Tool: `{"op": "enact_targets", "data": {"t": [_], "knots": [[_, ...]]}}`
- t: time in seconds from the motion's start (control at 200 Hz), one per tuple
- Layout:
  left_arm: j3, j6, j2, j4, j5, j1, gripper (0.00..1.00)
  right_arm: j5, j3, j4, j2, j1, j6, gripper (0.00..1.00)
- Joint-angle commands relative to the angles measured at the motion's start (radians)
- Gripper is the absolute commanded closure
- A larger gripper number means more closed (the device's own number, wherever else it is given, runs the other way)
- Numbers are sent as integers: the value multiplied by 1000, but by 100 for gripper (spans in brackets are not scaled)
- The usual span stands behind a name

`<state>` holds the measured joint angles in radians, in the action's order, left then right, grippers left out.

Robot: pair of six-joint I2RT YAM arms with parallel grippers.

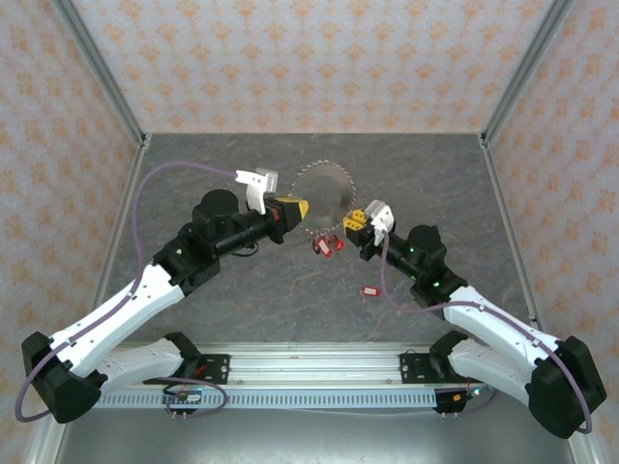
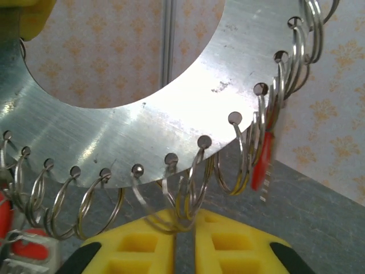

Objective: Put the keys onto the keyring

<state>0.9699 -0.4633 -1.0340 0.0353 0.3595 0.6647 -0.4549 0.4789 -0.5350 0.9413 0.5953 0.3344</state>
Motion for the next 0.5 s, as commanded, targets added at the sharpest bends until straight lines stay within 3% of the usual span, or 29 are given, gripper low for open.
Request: {"op": "enact_targets", "data": {"t": [0.0, 0.125, 0.25, 0.455, 0.495], "knots": [[-21, -35, 41, -108, -5, -6, 100, -74, 0, -135, -13, 6, -34, 93], [-28, -41, 43, -96, -41, -5, 100, -115, -15, -125, -60, 8, -55, 100], [-42, -49, 57, -90, -97, -5, 100, -99, -40, -67, -130, 8, -50, 100], [-56, -59, 72, -110, -121, -5, 100, -209, -5, 182, -183, 10, -8, 100], [-57, -60, 72, -117, -114, -5, 100, -183, -12, 202, -181, 9, 7, 95]]}}
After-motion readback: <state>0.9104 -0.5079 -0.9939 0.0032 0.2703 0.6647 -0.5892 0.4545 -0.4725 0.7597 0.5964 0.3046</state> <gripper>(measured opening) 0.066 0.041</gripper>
